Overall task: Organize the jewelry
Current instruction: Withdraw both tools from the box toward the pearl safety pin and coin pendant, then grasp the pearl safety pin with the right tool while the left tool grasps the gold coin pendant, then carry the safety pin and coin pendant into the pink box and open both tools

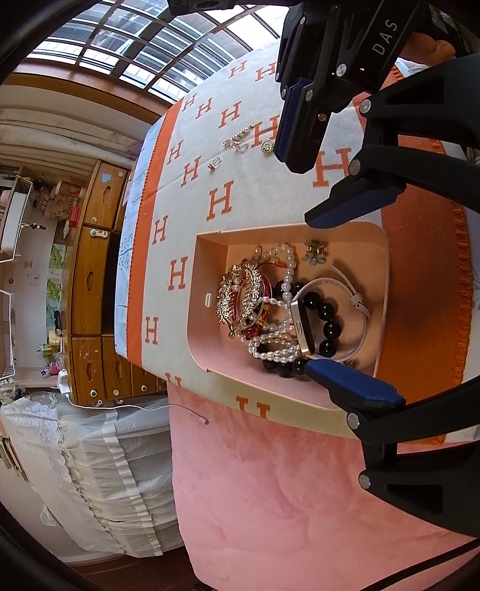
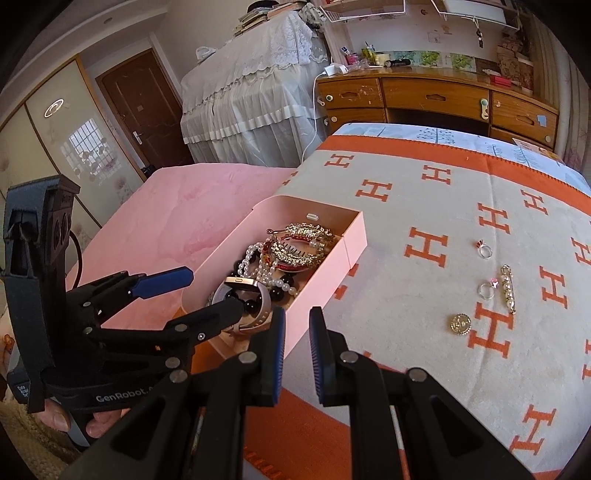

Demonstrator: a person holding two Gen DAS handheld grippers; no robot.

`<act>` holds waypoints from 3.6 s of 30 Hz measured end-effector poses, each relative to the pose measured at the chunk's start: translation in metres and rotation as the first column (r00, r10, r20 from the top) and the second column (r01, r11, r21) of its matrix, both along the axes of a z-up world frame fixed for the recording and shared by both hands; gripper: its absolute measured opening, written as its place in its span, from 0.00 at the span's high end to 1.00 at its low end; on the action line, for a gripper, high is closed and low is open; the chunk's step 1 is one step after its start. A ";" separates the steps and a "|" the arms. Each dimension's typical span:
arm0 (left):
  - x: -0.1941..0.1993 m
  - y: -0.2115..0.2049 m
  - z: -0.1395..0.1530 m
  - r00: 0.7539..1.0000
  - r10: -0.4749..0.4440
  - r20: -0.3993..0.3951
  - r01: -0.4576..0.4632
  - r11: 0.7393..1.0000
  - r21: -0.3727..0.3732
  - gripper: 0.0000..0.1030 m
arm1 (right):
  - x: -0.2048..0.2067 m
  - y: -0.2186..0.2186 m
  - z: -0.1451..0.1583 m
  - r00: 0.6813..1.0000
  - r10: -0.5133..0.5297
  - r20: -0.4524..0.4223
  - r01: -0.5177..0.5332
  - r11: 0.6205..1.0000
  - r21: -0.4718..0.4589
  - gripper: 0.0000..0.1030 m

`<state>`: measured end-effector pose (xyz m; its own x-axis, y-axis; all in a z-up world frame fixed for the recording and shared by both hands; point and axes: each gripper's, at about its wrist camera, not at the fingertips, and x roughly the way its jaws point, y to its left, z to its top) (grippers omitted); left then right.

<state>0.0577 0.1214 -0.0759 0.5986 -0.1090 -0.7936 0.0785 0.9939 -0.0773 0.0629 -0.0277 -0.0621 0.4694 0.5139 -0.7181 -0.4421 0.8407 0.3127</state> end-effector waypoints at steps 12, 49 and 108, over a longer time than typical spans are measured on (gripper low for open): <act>0.014 -0.042 0.003 0.998 -0.060 -0.017 0.060 0.998 0.036 0.29 | 0.003 -0.048 -0.004 0.996 -0.084 -0.007 0.084 0.995 0.045 0.87; 0.112 -0.147 -0.043 0.962 -0.216 -0.167 0.220 0.976 0.004 0.26 | 0.080 -0.118 -0.059 0.979 -0.200 -0.030 0.186 0.949 -0.256 0.86; 0.032 -0.124 0.021 0.984 -0.178 0.018 0.176 0.982 0.075 0.85 | 0.004 -0.130 0.017 0.981 -0.189 0.043 0.186 0.980 0.076 0.93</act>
<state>0.0898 -0.0022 -0.0548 0.5948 -0.1571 -0.7884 0.2544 0.9671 -0.0008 0.0673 -0.1582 -0.0454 0.5963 0.4622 -0.6564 -0.2951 0.8866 0.3562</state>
